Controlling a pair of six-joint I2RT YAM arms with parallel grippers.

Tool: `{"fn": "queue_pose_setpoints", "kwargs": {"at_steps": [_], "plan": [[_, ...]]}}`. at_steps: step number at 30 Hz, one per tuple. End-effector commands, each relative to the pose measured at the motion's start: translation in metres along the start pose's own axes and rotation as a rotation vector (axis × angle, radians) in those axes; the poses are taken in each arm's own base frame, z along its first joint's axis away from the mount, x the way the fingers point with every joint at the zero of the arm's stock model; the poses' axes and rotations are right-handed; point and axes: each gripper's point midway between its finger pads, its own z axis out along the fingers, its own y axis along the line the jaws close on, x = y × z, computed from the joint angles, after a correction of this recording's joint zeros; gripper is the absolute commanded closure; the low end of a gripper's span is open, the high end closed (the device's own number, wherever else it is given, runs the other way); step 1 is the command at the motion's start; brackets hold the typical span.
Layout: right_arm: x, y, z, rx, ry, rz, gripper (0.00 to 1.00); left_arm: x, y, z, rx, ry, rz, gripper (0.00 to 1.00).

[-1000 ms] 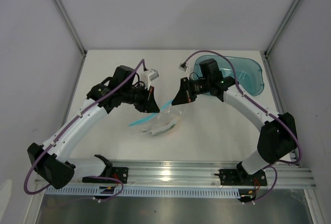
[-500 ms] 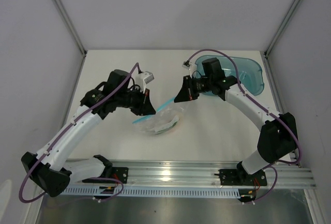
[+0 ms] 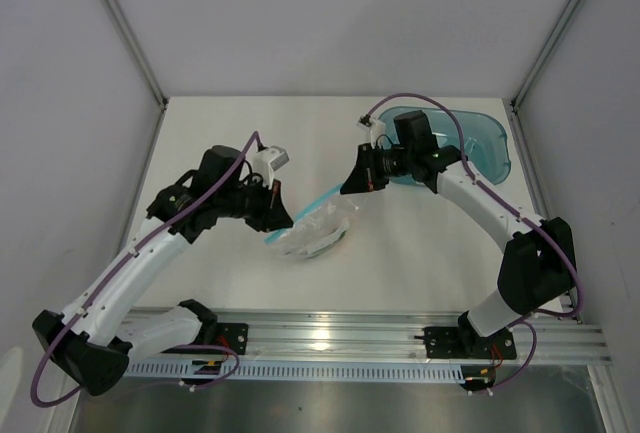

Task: Place the food in the zip-top bag and seal the zipper
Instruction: Zip the zipper food storage bag at the center of the board.

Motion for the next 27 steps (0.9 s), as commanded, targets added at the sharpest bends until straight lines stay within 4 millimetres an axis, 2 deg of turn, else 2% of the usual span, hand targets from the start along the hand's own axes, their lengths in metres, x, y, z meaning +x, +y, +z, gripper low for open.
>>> {"fn": "queue_pose_setpoints", "kwargs": {"at_steps": [1, 18, 27], "plan": [[-0.016, -0.026, -0.005, 0.096, -0.065, -0.007, 1.00, 0.011, 0.000, -0.009, -0.016, 0.012, -0.042, 0.99], [-0.022, -0.043, -0.012, 0.134, -0.089, 0.009, 1.00, 0.019, 0.001, -0.020, -0.035, -0.002, -0.063, 0.99], [-0.023, -0.045, -0.011, 0.128, -0.091, 0.013, 1.00, 0.024, 0.002, -0.024, -0.051, -0.005, -0.083, 0.99]]}}
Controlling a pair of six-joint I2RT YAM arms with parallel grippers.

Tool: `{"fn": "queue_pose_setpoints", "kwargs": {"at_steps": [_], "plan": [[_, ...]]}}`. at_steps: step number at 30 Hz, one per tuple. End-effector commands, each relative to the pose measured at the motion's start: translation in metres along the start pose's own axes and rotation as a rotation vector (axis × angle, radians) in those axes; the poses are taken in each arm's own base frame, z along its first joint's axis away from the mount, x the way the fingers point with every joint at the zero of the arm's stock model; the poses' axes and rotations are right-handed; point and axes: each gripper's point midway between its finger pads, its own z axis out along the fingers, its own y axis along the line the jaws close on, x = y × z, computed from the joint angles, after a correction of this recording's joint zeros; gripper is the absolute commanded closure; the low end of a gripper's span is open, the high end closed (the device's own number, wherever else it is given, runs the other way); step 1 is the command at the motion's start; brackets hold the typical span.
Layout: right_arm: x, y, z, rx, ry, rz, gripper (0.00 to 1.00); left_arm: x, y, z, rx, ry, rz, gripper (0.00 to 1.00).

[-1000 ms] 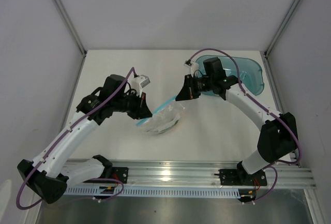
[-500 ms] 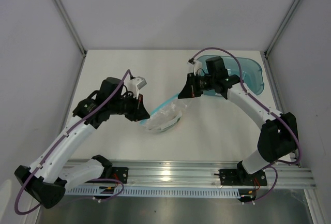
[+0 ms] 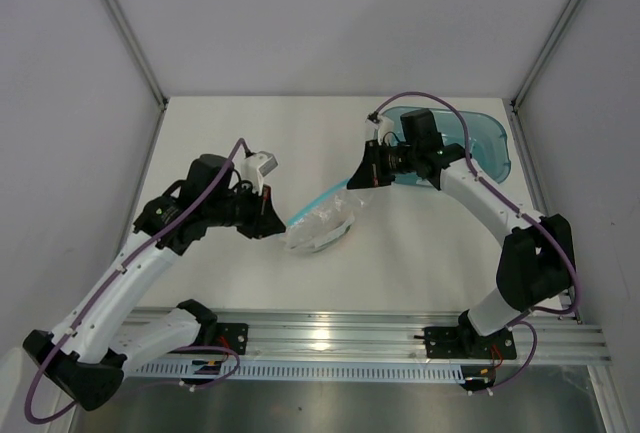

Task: Place the food in the zip-top bag and seal the zipper
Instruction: Zip the zipper food storage bag at the center of the board.

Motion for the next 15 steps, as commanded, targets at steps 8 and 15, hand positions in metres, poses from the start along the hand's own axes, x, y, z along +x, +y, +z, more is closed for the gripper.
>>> {"fn": "queue_pose_setpoints", "kwargs": {"at_steps": [8, 15], "plan": [[-0.016, -0.017, 0.002, 0.052, -0.050, -0.025, 1.00, 0.012, 0.002, -0.010, -0.022, 0.025, -0.042, 1.00], [-0.017, -0.002, 0.014, 0.009, -0.018, -0.010, 1.00, -0.008, 0.002, -0.015, -0.051, -0.022, -0.018, 0.40]]}}
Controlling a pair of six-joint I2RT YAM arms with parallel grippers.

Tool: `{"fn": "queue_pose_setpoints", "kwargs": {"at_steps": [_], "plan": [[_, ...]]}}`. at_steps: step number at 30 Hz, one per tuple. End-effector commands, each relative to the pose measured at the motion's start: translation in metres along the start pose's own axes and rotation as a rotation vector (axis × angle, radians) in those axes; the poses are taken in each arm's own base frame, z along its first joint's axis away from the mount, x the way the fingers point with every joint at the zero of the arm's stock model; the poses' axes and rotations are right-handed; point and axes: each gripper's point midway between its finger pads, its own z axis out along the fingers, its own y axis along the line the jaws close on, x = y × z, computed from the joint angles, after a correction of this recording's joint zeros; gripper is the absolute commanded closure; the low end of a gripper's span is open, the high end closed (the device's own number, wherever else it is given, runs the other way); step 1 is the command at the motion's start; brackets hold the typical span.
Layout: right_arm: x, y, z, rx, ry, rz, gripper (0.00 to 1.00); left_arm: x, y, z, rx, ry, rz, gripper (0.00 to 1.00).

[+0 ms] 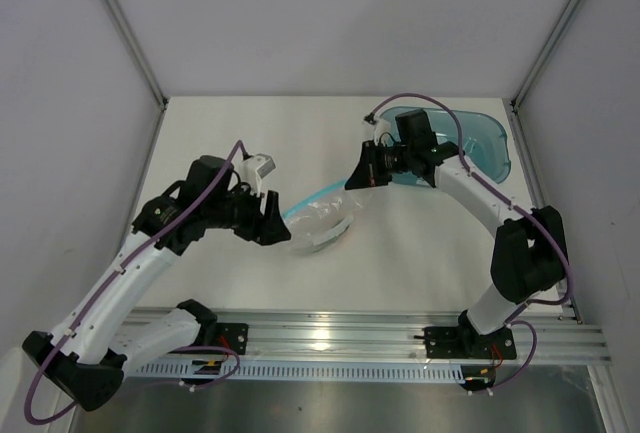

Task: Place the food in the zip-top bag and seal the zipper
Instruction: Zip the zipper food storage bag at the center of the board, then place the zipper food storage bag at the center of the board.

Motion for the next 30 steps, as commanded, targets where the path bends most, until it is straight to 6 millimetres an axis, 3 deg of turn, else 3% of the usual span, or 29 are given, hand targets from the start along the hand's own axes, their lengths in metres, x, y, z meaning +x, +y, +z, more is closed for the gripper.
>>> {"fn": "queue_pose_setpoints", "kwargs": {"at_steps": [1, 2, 3, 8, 11, 15, 19, 25, 30], "plan": [[-0.021, 0.008, 0.005, -0.007, -0.034, -0.025, 1.00, -0.023, 0.001, -0.016, -0.056, -0.080, 0.010, 0.30], [-0.027, 0.013, 0.004, -0.016, -0.040, -0.033, 1.00, -0.028, 0.012, -0.020, -0.122, -0.109, 0.009, 0.10], [-0.028, 0.016, 0.006, -0.028, -0.034, -0.029, 1.00, -0.035, 0.015, -0.027, -0.159, -0.133, 0.012, 0.01], [-0.052, 0.034, 0.013, -0.072, -0.065, 0.006, 1.00, -0.061, 0.047, -0.060, -0.411, -0.260, 0.004, 0.01], [-0.067, 0.023, 0.028, -0.050, -0.084, 0.070, 1.00, -0.066, 0.051, -0.070, -0.452, -0.294, 0.004, 0.00], [-0.099, -0.010, 0.062, 0.025, -0.093, 0.145, 1.00, -0.065, 0.046, -0.068, -0.423, -0.294, 0.002, 0.01], [-0.113, -0.035, 0.095, 0.036, -0.078, 0.192, 1.00, -0.062, 0.043, -0.068, -0.403, -0.293, -0.007, 0.01], [-0.123, -0.087, 0.130, 0.084, -0.083, 0.250, 1.00, -0.046, 0.039, -0.065, -0.372, -0.261, -0.035, 0.00], [-0.127, -0.130, 0.147, 0.159, -0.092, 0.267, 1.00, -0.030, 0.031, -0.061, -0.317, -0.225, -0.063, 0.00]]}}
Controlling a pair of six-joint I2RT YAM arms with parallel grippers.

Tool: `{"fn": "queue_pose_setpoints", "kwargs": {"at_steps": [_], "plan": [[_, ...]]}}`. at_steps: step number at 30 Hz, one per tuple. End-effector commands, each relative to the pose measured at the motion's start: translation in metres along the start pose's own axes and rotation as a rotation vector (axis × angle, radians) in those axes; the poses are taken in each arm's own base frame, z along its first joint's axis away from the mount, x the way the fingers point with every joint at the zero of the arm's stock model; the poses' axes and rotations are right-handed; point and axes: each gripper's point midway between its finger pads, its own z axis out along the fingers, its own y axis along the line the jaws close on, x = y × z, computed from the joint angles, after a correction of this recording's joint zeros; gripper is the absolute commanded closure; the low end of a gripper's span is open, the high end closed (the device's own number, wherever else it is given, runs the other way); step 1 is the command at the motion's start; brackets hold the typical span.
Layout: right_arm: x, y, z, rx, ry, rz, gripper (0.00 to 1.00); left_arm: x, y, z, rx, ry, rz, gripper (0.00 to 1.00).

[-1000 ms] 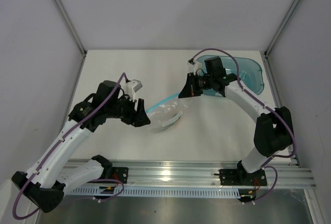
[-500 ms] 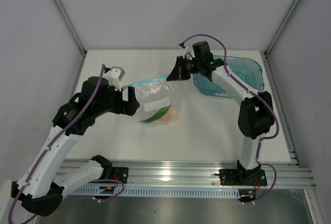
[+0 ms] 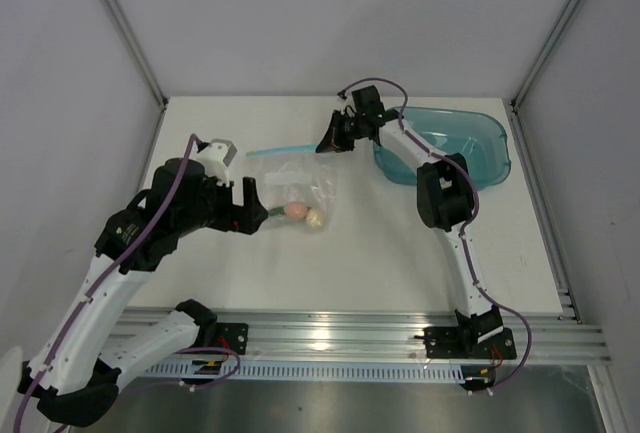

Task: Place the food in the zip-top bag and seal the zipper
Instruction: Place the zipper food storage bag at the center of the board, then reset both arms

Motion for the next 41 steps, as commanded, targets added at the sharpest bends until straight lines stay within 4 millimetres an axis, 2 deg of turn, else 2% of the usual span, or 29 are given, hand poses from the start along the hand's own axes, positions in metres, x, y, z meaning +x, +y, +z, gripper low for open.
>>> {"fn": "queue_pose_setpoints", "kwargs": {"at_steps": [1, 3, 6, 7, 9, 10, 12, 13, 14, 16, 17, 18, 21, 22, 24, 25, 26, 28, 29, 31, 32, 34, 35, 36, 37, 38, 39, 40, 41], "plan": [[-0.027, -0.012, 0.003, 0.048, -0.067, -0.018, 1.00, 0.010, -0.009, -0.003, 0.050, 0.032, -0.046, 0.00], [-0.032, -0.021, 0.009, 0.072, -0.082, -0.025, 0.98, 0.012, -0.011, -0.004, 0.059, 0.045, -0.058, 0.00], [-0.035, -0.032, 0.015, 0.092, -0.094, -0.032, 0.88, 0.014, -0.015, -0.004, 0.080, 0.054, -0.077, 0.00], [-0.034, -0.033, 0.017, 0.089, -0.090, -0.036, 0.76, 0.014, -0.017, -0.005, 0.088, 0.054, -0.084, 0.00], [-0.035, -0.035, 0.017, 0.099, -0.091, -0.047, 0.62, 0.017, -0.019, -0.003, 0.099, 0.064, -0.094, 0.00], [-0.035, -0.035, 0.015, 0.108, -0.093, -0.069, 0.49, 0.016, -0.021, -0.002, 0.107, 0.058, -0.099, 0.00], [-0.041, -0.027, 0.004, 0.131, -0.111, -0.101, 0.36, 0.017, -0.024, 0.001, 0.124, 0.062, -0.105, 0.01], [-0.047, -0.024, -0.002, 0.150, -0.132, -0.118, 0.17, 0.013, -0.026, 0.002, 0.136, 0.046, -0.107, 0.01], [-0.050, -0.024, -0.009, 0.171, -0.139, -0.132, 0.03, 0.013, -0.027, 0.004, 0.143, 0.048, -0.107, 0.01], [-0.069, -0.005, -0.034, 0.201, -0.204, -0.171, 0.01, 0.010, -0.029, 0.007, 0.148, 0.038, -0.113, 0.00], [-0.070, 0.000, -0.043, 0.218, -0.210, -0.179, 0.01, 0.006, -0.029, 0.010, 0.148, 0.027, -0.114, 0.01], [-0.078, 0.017, -0.063, 0.219, -0.241, -0.198, 0.01, 0.005, -0.029, 0.012, 0.148, 0.022, -0.118, 0.01], [-0.068, 0.031, -0.090, 0.277, -0.241, -0.222, 0.01, 0.002, -0.029, 0.021, 0.141, 0.015, -0.127, 0.01], [-0.058, 0.038, -0.109, 0.309, -0.242, -0.232, 0.01, 0.003, -0.028, 0.023, 0.140, 0.018, -0.130, 0.01], [-0.039, 0.047, -0.122, 0.360, -0.227, -0.268, 0.01, 0.002, -0.029, 0.031, 0.137, 0.016, -0.141, 0.00], [-0.029, 0.050, -0.129, 0.387, -0.222, -0.282, 0.01, 0.003, -0.028, 0.034, 0.135, 0.019, -0.146, 0.00], [-0.013, 0.046, -0.147, 0.450, -0.219, -0.287, 0.01, 0.001, -0.029, 0.035, 0.134, 0.013, -0.155, 0.01], [0.012, 0.048, -0.161, 0.502, -0.200, -0.312, 0.01, 0.000, -0.028, 0.042, 0.134, -0.011, -0.183, 0.00], [0.033, 0.045, -0.178, 0.531, -0.187, -0.310, 0.01, -0.002, -0.029, 0.044, 0.140, -0.025, -0.193, 0.00], [0.053, 0.038, -0.196, 0.582, -0.207, -0.283, 0.01, -0.004, -0.031, 0.051, 0.159, -0.061, -0.219, 0.01], [0.075, 0.032, -0.213, 0.591, -0.205, -0.266, 0.01, -0.005, -0.032, 0.053, 0.166, -0.074, -0.229, 0.01], [0.095, 0.029, -0.229, 0.584, -0.230, -0.236, 0.01, -0.003, -0.032, 0.060, 0.176, -0.098, -0.251, 0.01], [0.119, 0.023, -0.244, 0.581, -0.236, -0.226, 0.01, -0.003, -0.033, 0.062, 0.182, -0.105, -0.267, 0.00], [0.129, 0.019, -0.252, 0.582, -0.251, -0.217, 0.01, 0.009, -0.030, 0.071, 0.173, -0.085, -0.283, 0.01], [0.137, 0.018, -0.257, 0.570, -0.275, -0.195, 0.00, 0.005, -0.031, 0.073, 0.183, -0.108, -0.288, 0.01], [0.145, 0.026, -0.275, 0.536, -0.331, -0.194, 0.01, 0.006, -0.032, 0.075, 0.193, -0.113, -0.302, 0.01], [0.165, 0.007, -0.274, 0.563, -0.306, -0.171, 0.01, 0.021, -0.029, 0.084, 0.186, -0.087, -0.315, 0.01], [0.173, 0.004, -0.278, 0.557, -0.318, -0.160, 0.01, 0.022, -0.029, 0.085, 0.195, -0.097, -0.323, 0.00], [0.181, 0.004, -0.281, 0.535, -0.327, -0.153, 0.00, 0.009, -0.038, 0.079, 0.257, -0.159, -0.330, 0.00]]}}
